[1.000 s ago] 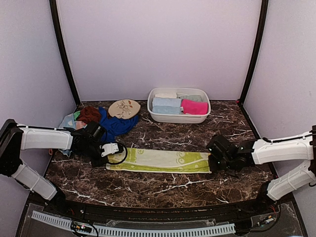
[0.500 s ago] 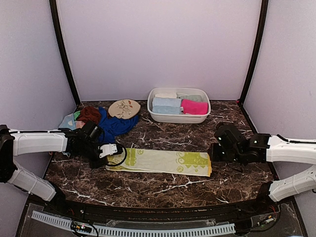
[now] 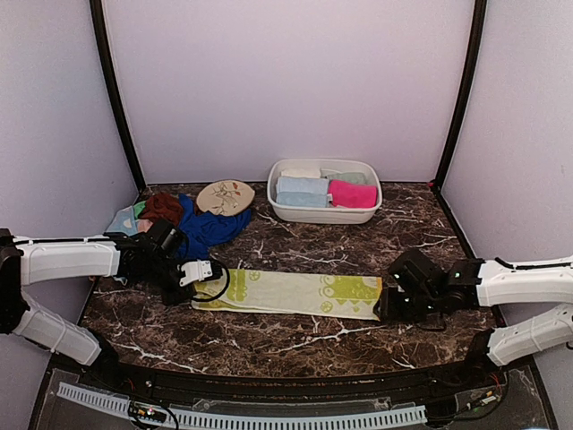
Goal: Roll the towels
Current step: Fold the towel at the center of the board.
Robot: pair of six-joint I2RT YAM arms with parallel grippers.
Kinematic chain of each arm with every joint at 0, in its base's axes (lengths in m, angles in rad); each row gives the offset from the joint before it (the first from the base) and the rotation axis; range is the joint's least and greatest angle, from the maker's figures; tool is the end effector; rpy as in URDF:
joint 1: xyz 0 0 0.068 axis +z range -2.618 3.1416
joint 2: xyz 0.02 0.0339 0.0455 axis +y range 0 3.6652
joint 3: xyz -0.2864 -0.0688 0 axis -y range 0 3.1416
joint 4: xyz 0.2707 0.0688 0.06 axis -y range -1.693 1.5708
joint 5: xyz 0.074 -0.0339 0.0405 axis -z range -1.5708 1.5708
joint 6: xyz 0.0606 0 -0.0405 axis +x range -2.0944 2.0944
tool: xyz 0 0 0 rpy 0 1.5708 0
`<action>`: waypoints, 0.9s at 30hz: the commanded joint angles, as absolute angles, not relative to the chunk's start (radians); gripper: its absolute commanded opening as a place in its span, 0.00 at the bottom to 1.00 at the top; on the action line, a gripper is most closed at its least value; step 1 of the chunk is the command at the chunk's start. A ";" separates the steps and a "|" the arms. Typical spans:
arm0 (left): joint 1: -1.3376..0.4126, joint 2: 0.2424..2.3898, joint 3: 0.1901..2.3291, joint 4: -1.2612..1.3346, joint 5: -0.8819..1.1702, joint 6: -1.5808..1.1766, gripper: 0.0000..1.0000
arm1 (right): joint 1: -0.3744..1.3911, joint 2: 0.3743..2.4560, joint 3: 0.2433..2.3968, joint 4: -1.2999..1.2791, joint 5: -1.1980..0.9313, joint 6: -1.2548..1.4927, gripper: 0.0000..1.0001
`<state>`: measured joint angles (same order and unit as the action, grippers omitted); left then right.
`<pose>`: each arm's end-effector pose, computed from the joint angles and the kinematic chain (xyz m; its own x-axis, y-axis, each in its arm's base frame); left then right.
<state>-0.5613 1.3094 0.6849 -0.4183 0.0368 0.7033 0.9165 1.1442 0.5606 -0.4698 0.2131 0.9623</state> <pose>0.2261 -0.1448 0.1643 -0.2036 0.8914 -0.4048 0.8906 0.3404 0.3016 0.1479 0.1718 0.1593 -0.8865 0.1620 -0.4336 0.0271 0.9533 0.3008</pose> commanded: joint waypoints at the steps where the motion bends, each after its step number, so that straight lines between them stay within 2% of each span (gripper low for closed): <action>1: -0.568 1.303 0.675 -0.417 0.028 0.717 0.03 | 0.923 1.108 0.487 -0.393 0.084 1.101 0.50; 9: -0.569 1.308 0.688 -0.421 0.024 0.716 0.03 | 0.916 1.269 0.555 -0.380 0.059 1.053 0.46; 14: -0.569 1.307 0.686 -0.423 0.018 0.715 0.03 | 0.891 1.294 0.550 -0.343 0.058 1.043 0.41; 17: -0.569 1.307 0.683 -0.425 0.013 0.719 0.02 | 0.872 1.280 0.534 -0.318 0.053 1.050 0.33; 25: -0.569 1.317 0.685 -0.420 0.014 0.715 0.02 | 0.841 1.219 0.555 -0.353 0.078 1.038 0.01; 27: -0.569 1.321 0.686 -0.421 0.014 0.714 0.02 | 0.831 1.199 0.564 -0.369 0.086 1.031 0.00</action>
